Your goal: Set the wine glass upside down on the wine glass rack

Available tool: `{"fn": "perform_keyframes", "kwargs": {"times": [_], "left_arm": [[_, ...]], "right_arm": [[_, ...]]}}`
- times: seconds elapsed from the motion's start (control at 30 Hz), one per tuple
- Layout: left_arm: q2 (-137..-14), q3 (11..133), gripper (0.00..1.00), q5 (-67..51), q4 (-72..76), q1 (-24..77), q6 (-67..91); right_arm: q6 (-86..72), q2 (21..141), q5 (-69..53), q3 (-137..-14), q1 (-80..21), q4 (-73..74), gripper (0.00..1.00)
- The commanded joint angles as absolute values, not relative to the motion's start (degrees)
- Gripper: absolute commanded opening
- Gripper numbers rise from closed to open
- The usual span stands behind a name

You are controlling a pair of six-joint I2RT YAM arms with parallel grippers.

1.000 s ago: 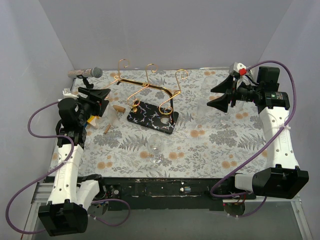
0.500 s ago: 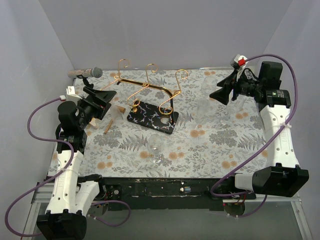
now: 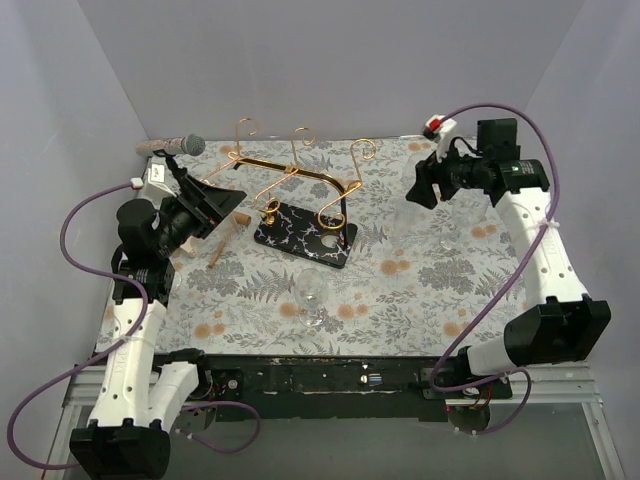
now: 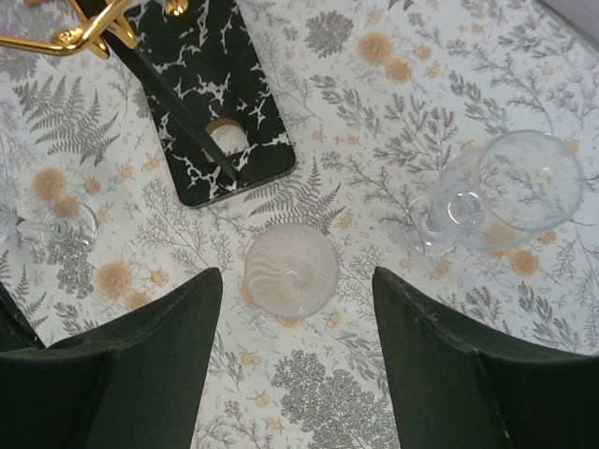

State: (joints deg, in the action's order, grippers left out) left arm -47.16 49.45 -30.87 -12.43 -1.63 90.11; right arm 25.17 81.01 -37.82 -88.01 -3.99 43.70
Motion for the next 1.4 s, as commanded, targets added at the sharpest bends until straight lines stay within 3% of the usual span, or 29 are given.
{"fn": "perform_keyframes", "kwargs": {"times": [0.0, 0.5, 0.63, 0.8, 0.9, 1.17, 1.37], "left_arm": [[-47.98, 52.91, 0.98, -35.68, -12.39, -1.23, 85.87], [-48.78, 54.49, 0.98, -37.35, -11.87, -0.88, 85.08], [-49.30, 55.10, 0.98, -38.58, -11.51, -0.88, 85.17], [-49.92, 56.25, 0.98, -40.60, -11.34, 1.14, 85.52], [-50.71, 57.30, 0.98, -41.83, -11.08, 1.67, 86.04], [-55.10, 62.31, 0.98, -45.26, -10.46, 5.53, 87.63], [-61.42, 68.45, 0.98, -41.41, -11.33, 14.57, 86.58]], "right_arm": [[29.35, 83.23, -24.98, -90.26, -9.48, 48.34, 0.72], [30.50, 88.59, -14.33, -89.56, -13.36, 48.08, 0.58], [30.41, 90.17, -14.33, -89.91, -13.45, 48.43, 0.45], [30.59, 90.44, -14.41, -90.96, -13.45, 49.48, 0.17], [30.94, 89.48, -14.59, -90.97, -13.45, 50.01, 0.08], [33.84, 82.89, -18.53, -93.95, -13.36, 54.75, 0.02], [34.28, 77.35, -27.85, -99.48, -9.94, 58.88, 0.02]]}}
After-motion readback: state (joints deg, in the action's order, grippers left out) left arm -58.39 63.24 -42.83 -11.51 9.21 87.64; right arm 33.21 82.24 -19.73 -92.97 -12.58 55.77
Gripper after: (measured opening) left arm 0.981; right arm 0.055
